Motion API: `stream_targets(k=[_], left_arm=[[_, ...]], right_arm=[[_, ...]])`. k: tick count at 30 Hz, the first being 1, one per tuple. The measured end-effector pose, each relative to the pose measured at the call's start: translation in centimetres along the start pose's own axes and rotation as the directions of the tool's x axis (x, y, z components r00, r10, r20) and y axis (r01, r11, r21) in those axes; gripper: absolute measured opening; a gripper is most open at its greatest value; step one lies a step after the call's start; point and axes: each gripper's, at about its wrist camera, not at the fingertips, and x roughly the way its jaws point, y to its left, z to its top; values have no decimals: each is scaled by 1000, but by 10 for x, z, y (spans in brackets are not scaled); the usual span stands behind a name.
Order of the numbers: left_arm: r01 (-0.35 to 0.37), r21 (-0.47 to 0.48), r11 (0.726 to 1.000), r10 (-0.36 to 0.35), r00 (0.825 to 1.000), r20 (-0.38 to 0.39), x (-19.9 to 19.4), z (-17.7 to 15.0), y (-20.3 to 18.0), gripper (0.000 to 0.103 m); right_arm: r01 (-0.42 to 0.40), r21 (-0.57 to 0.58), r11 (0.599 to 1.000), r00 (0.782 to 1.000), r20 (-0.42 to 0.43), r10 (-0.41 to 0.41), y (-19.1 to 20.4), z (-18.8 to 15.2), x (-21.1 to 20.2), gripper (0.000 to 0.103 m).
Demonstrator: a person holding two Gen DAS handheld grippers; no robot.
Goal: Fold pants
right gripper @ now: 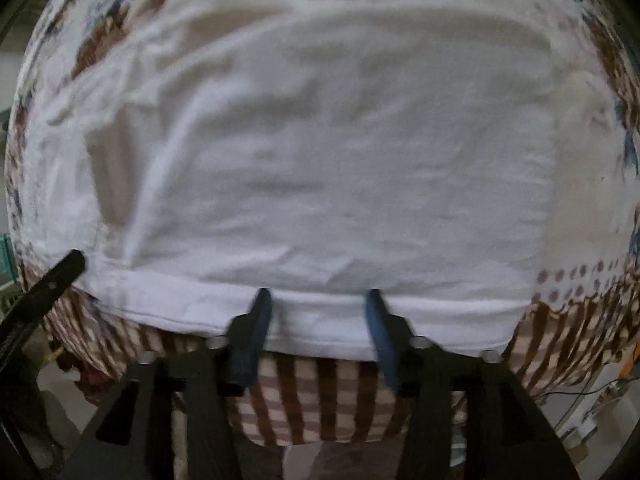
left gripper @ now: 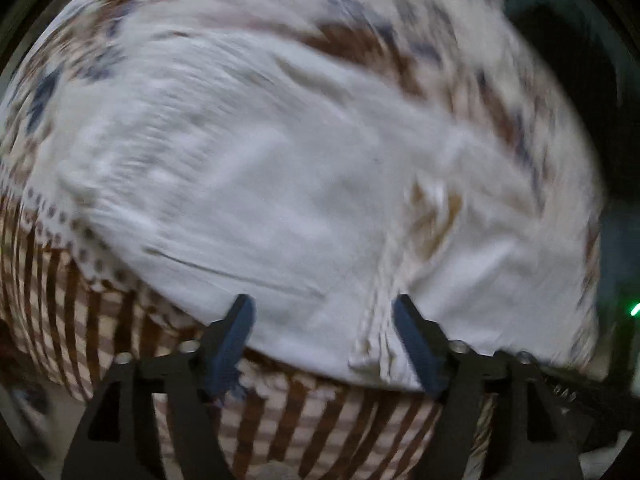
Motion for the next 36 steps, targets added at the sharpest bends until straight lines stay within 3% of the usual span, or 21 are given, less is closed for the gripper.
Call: stream_targets(k=[1, 5, 7, 10, 11, 13, 14, 15, 16, 18, 21, 23, 26, 28, 32, 36], left_arm=[[16, -50, 999, -15, 1000, 14, -3, 2, 13, 103], [61, -307, 950, -46, 997, 55, -14, 2, 74, 103], [81, -439, 895, -51, 996, 79, -14, -2, 110, 103], [122, -608, 785, -59, 991, 123, -10, -5, 152, 102], [140, -633, 761, -67, 988, 138, -7, -8, 156, 100], [183, -669, 720, -93, 981, 168, 5, -1, 171, 74], [196, -667, 719, -100, 979, 180, 4, 2, 170, 66], [228, -644, 730, -113, 970, 216, 5, 9, 170, 47], [227, -626, 746, -105, 968, 227, 3, 12, 168, 41], [255, -607, 753, -113, 959, 261, -3, 14, 162, 33], [268, -545, 794, -116, 948, 297, -17, 8, 156, 31], [281, -533, 798, -133, 945, 299, -11, 6, 160, 32], [367, -588, 721, -222, 926, 306, 15, 3, 184, 42], [382, -590, 712, -236, 921, 311, 22, 7, 187, 45], [356, -580, 733, -205, 928, 311, 18, 15, 178, 50], [284, -499, 819, -125, 936, 328, -6, 19, 156, 19]], right_arm=[[-6, 4, 1000, 1000, 11, 6, 2, 2, -5, 64], [-15, -13, 1000, 1000, 22, 15, 27, 13, -13, 67], [-25, -23, 999, 999, 25, 26, 47, 22, -14, 67], [-31, -37, 999, 999, 34, 33, 75, 35, -12, 67], [-26, -41, 999, 999, 37, 28, 80, 37, -11, 67], [-6, -48, 999, 999, 47, 8, 94, 45, -7, 67], [2, -49, 999, 999, 48, 1, 99, 49, -4, 67], [9, -47, 999, 999, 47, -7, 102, 53, -2, 67], [13, -44, 999, 999, 46, -11, 106, 56, -2, 67], [23, -36, 999, 999, 49, -21, 108, 60, 0, 67], [42, -40, 998, 998, 49, -40, 116, 55, 9, 67], [44, -43, 998, 998, 47, -42, 117, 52, 9, 67], [44, -45, 998, 998, 42, -42, 121, 50, 14, 67], [49, -40, 998, 998, 38, -48, 127, 50, 19, 67], [52, -16, 999, 998, 42, -51, 114, 47, 18, 67], [64, -5, 998, 997, 47, -64, 105, 39, 16, 67]])
